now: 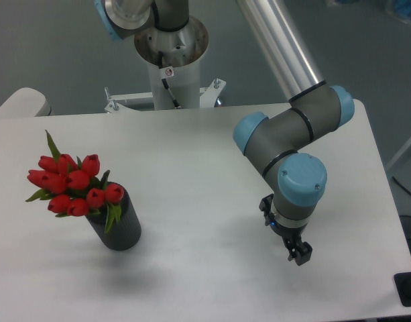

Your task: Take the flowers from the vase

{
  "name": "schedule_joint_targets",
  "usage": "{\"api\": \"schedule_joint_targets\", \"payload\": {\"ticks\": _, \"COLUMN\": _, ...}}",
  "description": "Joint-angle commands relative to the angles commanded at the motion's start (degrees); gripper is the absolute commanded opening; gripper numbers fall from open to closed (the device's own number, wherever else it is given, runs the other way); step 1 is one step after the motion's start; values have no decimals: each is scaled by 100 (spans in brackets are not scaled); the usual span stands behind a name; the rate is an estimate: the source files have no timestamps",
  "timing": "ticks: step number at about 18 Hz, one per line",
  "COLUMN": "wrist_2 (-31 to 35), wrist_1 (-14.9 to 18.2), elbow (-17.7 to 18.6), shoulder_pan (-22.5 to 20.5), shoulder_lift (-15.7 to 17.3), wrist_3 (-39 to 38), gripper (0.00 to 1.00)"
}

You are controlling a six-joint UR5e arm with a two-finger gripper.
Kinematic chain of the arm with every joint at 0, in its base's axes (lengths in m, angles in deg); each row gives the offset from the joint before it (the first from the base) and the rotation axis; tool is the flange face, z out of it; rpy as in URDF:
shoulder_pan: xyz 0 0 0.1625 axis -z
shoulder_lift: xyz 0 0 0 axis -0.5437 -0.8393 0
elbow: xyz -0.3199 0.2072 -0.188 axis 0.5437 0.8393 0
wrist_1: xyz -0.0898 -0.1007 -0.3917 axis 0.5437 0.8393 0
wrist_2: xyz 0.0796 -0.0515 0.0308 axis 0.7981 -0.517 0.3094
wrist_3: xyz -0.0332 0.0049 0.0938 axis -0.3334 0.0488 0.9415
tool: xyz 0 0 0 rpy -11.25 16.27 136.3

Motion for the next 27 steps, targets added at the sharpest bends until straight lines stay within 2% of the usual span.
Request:
{"api": "schedule_joint_targets", "payload": {"ticks": 12, "wrist_2": -88, "wrist_1": 0, "elbow": 131, "shoulder_pan": 70, "shoulder_lift": 88, "wrist_3": -237, "gripper": 100}}
{"api": "schedule_joint_targets", "payload": {"ticks": 14, "wrist_2": -350, "wrist_1": 9, "elbow": 149, "shoulder_pan": 70, "shoulder_lift": 140, "wrist_3": -255, "gripper": 100}}
{"api": "schedule_joint_targets", "payload": {"ticks": 19, "wrist_2": -1404, "wrist_1": 123, "elbow": 632, "shoulder_pan": 0, "shoulder_lift": 676, "wrist_3": -255, "gripper": 100}}
{"api": "schedule_joint_targets", "payload": {"ticks": 23, "wrist_2": -1976, "wrist_1": 132, "elbow": 1071, "shoulder_pan": 9, "shoulder_lift": 1176, "wrist_3": -255, "gripper": 100}}
{"api": "schedule_joint_targets", "payload": {"ticks": 27, "wrist_2": -2670, "wrist_1": 132, "elbow": 1371, "shoulder_pan": -26, "shoulder_lift": 1476, "wrist_3": -290, "gripper": 100}}
